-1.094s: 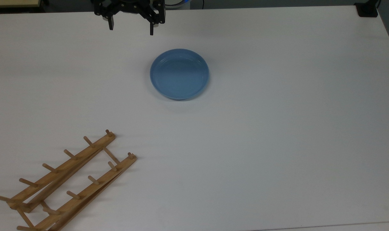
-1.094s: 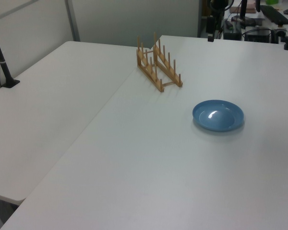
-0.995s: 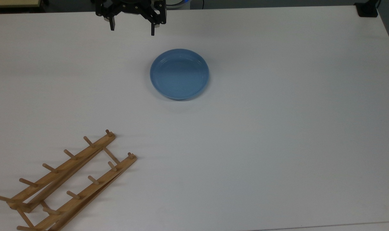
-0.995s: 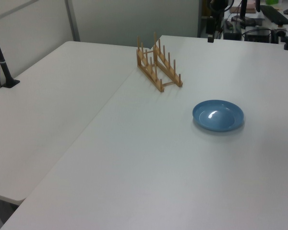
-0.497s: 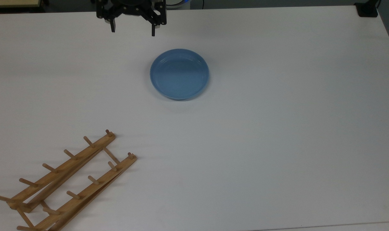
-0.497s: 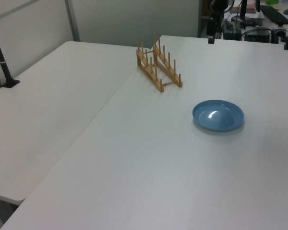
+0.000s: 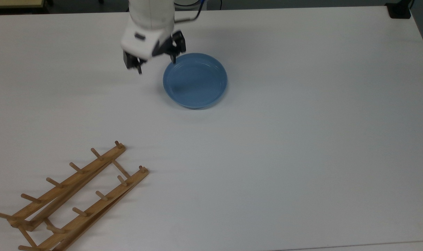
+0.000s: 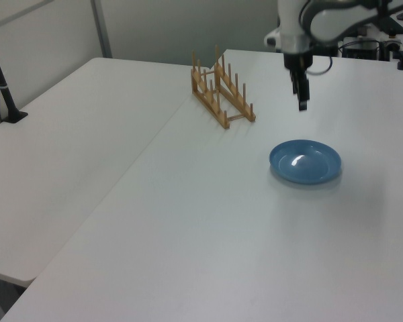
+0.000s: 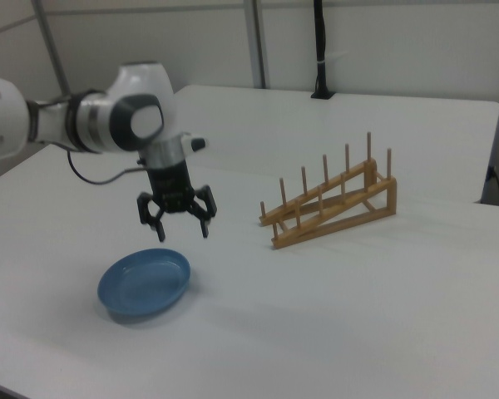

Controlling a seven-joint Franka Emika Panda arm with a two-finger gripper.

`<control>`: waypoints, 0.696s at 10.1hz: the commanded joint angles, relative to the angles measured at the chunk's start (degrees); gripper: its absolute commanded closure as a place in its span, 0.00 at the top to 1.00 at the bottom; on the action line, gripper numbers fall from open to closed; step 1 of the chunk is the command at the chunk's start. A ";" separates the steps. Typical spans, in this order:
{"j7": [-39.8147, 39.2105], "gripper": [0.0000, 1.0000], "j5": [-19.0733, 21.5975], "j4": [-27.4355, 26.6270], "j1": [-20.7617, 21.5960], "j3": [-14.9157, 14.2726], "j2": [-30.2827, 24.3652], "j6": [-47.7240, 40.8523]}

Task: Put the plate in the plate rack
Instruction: 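Lower the open gripper onto the blue plate's rim and close it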

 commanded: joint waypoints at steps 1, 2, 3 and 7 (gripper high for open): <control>-1.97 0.74 -0.33 -0.67 0.78 0.07 5.79 4.83; -1.97 0.56 -2.07 -0.67 1.91 0.16 7.81 5.80; -1.97 0.43 -2.96 -0.50 2.27 0.16 9.31 6.85; -1.97 0.09 -4.90 0.12 2.63 0.16 12.05 8.17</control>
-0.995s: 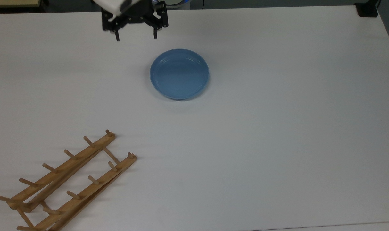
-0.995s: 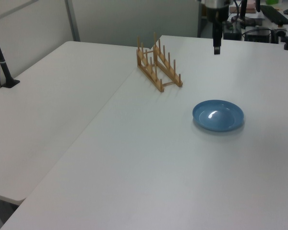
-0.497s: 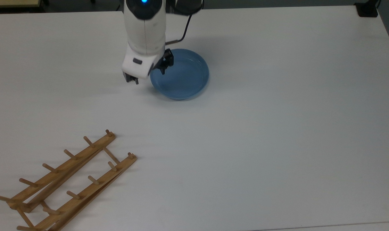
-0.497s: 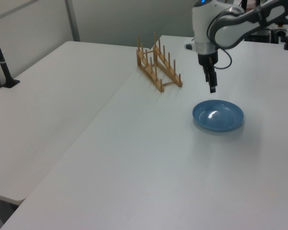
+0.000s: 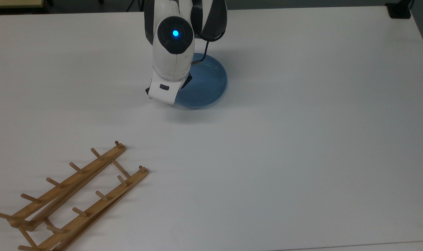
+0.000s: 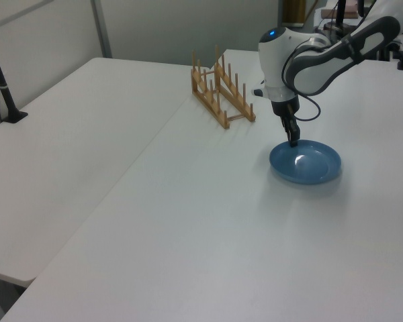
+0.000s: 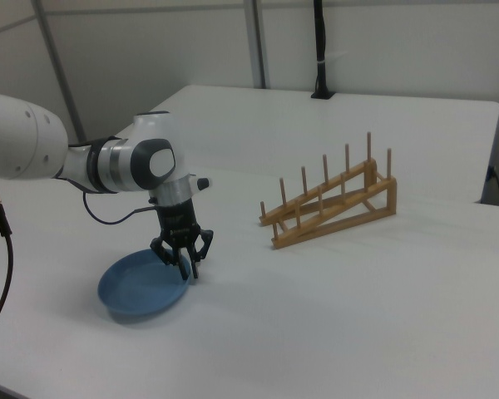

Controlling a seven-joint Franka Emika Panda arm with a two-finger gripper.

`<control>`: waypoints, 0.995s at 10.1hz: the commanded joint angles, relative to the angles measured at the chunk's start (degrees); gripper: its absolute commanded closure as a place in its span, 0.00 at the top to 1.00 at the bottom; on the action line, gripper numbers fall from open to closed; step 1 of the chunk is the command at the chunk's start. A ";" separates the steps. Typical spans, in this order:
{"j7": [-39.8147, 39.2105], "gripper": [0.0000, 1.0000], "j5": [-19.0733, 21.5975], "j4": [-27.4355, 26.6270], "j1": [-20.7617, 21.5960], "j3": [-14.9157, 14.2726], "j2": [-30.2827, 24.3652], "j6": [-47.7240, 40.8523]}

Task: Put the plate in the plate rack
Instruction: 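Lower the open gripper onto the blue plate's rim and close it, then lift the blue plate by its rim and carry it toward the wooden rack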

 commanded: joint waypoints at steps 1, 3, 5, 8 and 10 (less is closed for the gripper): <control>-0.83 0.00 -0.73 2.01 0.64 -0.42 0.40 1.47; -0.48 0.00 -0.03 5.44 0.11 -0.51 -0.91 0.77; 1.18 0.00 0.58 11.22 -1.02 -1.21 -2.15 -0.02; 12.14 0.00 0.85 20.73 -4.53 -1.39 -2.15 1.20; 22.15 0.00 -0.98 22.07 -5.43 -4.44 -2.15 16.50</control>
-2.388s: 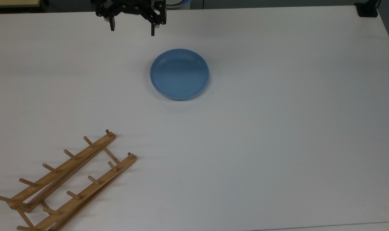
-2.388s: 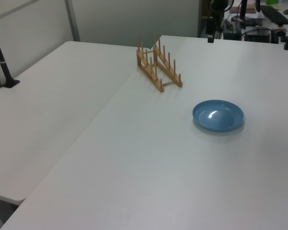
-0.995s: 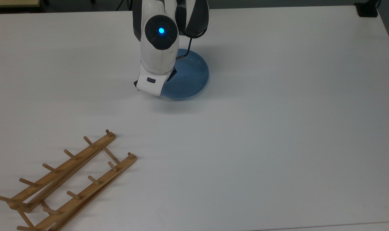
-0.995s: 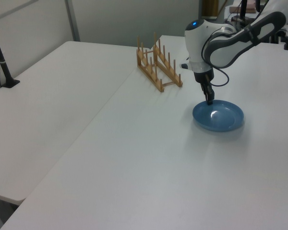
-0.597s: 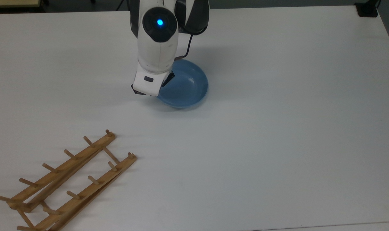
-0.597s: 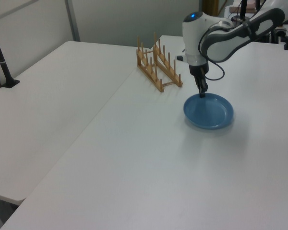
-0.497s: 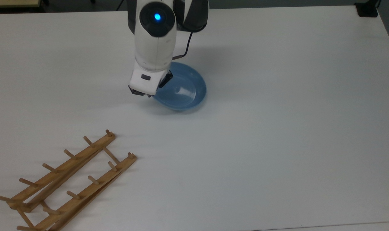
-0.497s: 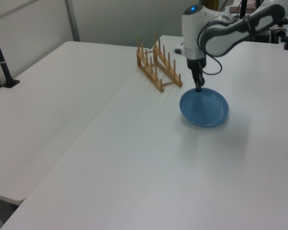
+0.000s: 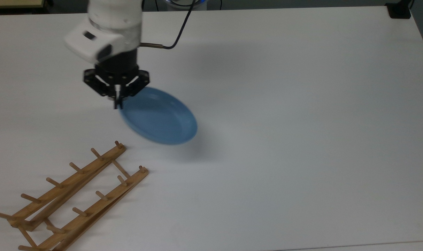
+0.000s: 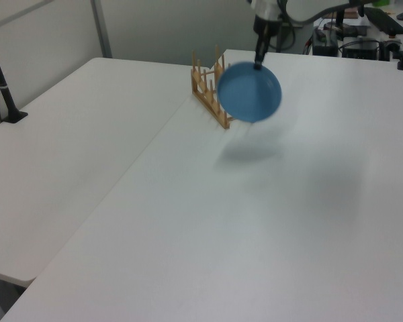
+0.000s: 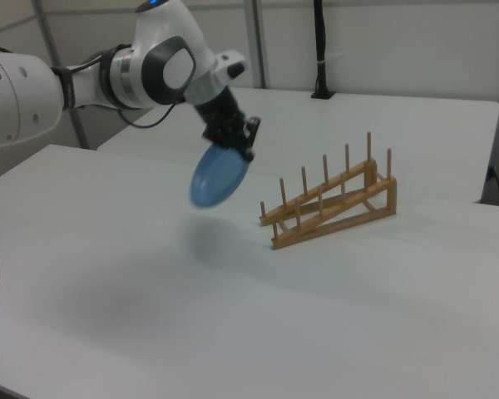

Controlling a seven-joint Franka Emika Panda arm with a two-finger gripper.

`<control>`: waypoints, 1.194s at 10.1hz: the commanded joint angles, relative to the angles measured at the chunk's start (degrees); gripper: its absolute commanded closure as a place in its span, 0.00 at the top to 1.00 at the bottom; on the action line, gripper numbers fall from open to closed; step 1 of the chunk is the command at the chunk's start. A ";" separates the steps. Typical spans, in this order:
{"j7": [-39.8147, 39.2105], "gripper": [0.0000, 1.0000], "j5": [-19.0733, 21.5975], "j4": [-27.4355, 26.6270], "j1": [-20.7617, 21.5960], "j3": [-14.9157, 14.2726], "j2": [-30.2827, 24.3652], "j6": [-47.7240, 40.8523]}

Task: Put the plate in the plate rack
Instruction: 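Lift the blue plate by its rim and carry it toward the wooden rack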

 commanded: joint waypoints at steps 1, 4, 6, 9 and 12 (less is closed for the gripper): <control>9.55 0.00 -4.52 0.64 -0.16 -4.24 0.07 17.00; 10.35 0.00 -8.22 -0.33 -0.16 -7.67 1.74 29.24; 13.16 0.00 -14.10 -1.99 -0.86 -9.51 3.06 35.40; 13.26 0.00 -17.63 -3.32 -2.17 -10.14 4.21 38.41; 19.73 0.00 -25.87 -3.14 -2.27 -10.14 6.84 38.50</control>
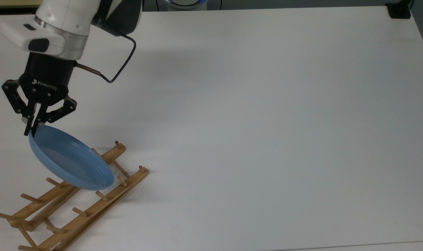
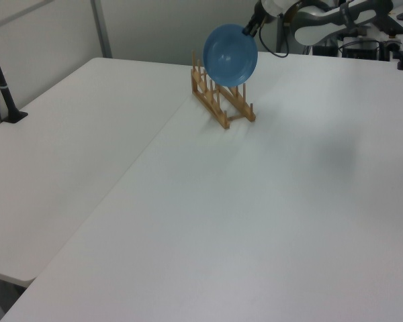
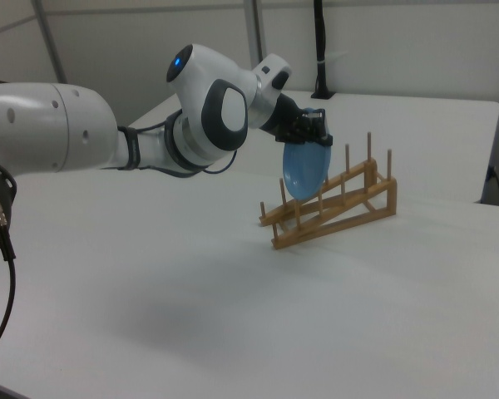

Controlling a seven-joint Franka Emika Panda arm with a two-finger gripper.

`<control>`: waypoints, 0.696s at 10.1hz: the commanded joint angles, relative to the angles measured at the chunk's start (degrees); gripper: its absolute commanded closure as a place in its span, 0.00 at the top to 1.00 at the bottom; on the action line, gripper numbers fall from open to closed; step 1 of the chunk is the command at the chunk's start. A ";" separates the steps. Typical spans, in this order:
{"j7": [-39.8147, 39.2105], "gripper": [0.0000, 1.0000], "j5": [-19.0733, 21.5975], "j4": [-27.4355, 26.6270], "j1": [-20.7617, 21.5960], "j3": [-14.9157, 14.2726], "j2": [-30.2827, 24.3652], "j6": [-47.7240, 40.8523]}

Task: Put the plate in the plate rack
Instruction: 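Lower the plate upright between the rack's pegs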

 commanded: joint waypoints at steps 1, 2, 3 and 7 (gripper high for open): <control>9.99 0.00 -10.58 -0.40 0.43 -0.57 1.95 1.98; 14.03 0.00 -15.15 -0.40 0.52 -0.49 2.31 3.12; 17.46 0.00 -16.76 -0.31 0.52 -0.57 2.48 3.91; 17.50 0.00 -20.98 -0.74 1.75 0.13 2.48 4.09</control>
